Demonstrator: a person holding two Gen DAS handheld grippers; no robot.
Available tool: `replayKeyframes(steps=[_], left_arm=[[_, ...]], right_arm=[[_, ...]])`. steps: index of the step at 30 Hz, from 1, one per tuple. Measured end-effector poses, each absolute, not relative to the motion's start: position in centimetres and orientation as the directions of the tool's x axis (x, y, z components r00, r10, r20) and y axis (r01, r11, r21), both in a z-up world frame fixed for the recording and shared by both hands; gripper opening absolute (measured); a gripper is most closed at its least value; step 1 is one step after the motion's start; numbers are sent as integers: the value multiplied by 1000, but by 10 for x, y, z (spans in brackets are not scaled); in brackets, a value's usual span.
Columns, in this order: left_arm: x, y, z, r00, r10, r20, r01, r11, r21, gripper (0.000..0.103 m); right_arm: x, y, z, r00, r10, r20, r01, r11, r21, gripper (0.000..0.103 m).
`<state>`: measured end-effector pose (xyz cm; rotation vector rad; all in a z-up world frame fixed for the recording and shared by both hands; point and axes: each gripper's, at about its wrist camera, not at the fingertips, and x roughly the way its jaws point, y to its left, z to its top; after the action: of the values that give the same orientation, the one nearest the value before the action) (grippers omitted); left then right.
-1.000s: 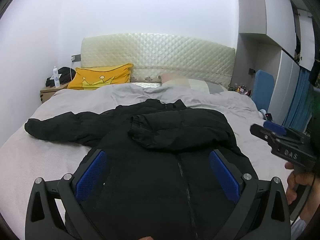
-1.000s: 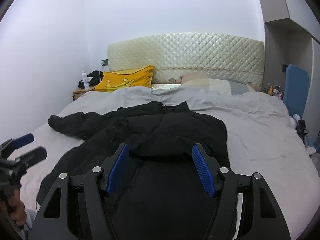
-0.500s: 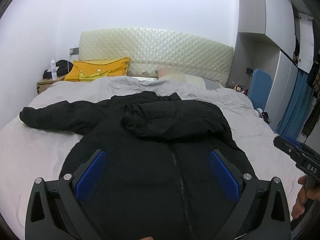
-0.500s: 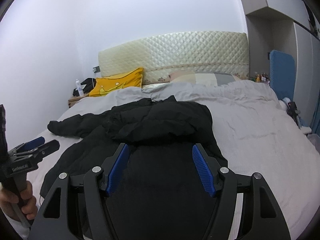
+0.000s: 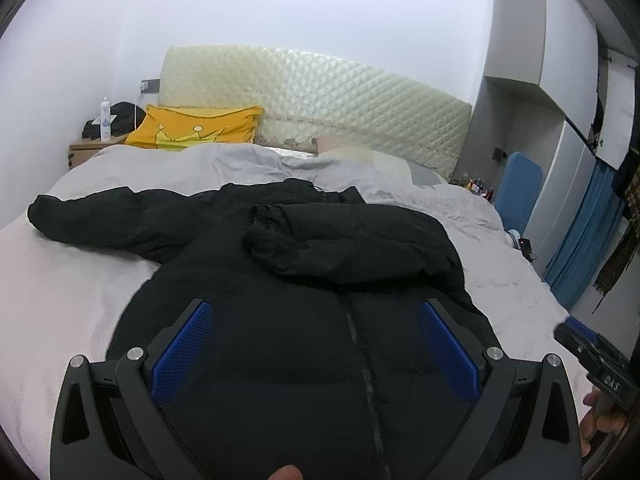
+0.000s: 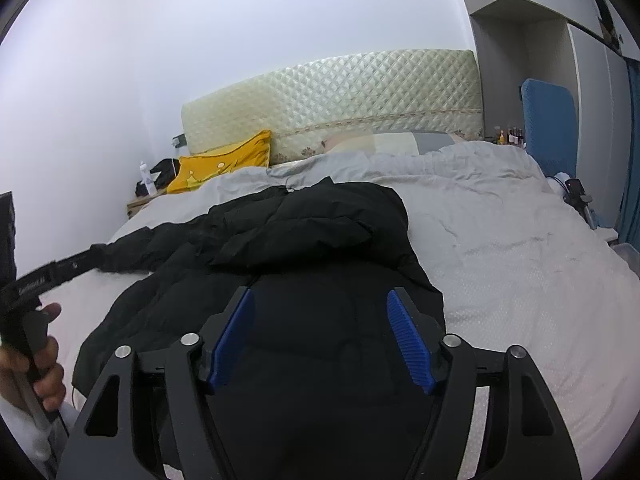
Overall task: Fold large clothes
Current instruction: 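Reach the left gripper to the other sleeve cuff and grasp it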
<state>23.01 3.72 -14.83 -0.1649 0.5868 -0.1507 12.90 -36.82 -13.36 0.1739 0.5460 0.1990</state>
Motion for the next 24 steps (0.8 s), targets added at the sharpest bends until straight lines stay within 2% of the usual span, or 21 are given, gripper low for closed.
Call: replayKeyframes(steps=[6,12,16,19,24], left_arm=[[260,85,-130,817,-142,-559,50,983,-176,103],[291,152,-100,826,-25,-563,-57,990,-126,103],[312,202,-88,829,-21,-559,-89,982,-169,103],[329,241,-89,833,-4,-553,-118,976,-184,103],[369,314,-115,804,24,-594,-186,959,-213,103]], right_arm=[[129,-373,-134,839,228,-495,-128,965,228,71],[128,-368,-138,835,227,-502,-124,965,229,72],[129,-366,-140,835,211,-508,-111,969,220,72],[131,-362,-143,835,192,-516,-98,974,203,73],[135,-351,-150,827,169,-536,-90,981,170,74]])
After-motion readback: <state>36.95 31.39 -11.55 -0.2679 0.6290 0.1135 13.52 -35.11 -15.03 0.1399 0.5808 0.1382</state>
